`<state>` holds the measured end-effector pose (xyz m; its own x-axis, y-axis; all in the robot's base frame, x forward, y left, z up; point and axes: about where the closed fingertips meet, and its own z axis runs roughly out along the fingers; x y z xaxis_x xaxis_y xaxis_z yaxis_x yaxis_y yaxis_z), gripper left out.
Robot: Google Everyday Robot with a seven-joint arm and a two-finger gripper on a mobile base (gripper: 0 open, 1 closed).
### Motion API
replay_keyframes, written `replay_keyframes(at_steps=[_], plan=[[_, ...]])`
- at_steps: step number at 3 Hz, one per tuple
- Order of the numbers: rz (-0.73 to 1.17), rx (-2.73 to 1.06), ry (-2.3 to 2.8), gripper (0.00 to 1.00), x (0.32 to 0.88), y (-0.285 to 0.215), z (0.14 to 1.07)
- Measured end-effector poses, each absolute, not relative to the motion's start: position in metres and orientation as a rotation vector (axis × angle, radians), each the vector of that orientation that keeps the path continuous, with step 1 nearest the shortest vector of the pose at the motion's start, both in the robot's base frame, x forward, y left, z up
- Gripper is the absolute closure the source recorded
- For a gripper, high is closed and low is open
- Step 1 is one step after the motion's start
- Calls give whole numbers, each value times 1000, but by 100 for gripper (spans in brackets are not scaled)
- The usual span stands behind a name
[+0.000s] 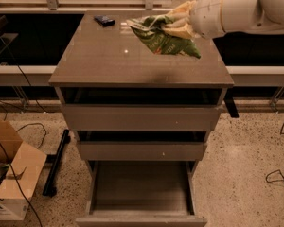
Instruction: Pick green jalapeno chip bag from bottom drawer and place on counter
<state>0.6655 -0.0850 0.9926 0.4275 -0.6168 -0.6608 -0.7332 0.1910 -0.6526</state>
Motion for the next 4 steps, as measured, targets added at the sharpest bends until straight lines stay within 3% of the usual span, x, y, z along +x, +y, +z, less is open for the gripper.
replay_keyframes(at_steps=[1, 2, 4], plan=[[102, -1506, 1278, 100, 697, -86, 982], [121, -1497, 1320, 83, 724, -90, 949], [194, -1457, 1382, 37, 764, -90, 900]])
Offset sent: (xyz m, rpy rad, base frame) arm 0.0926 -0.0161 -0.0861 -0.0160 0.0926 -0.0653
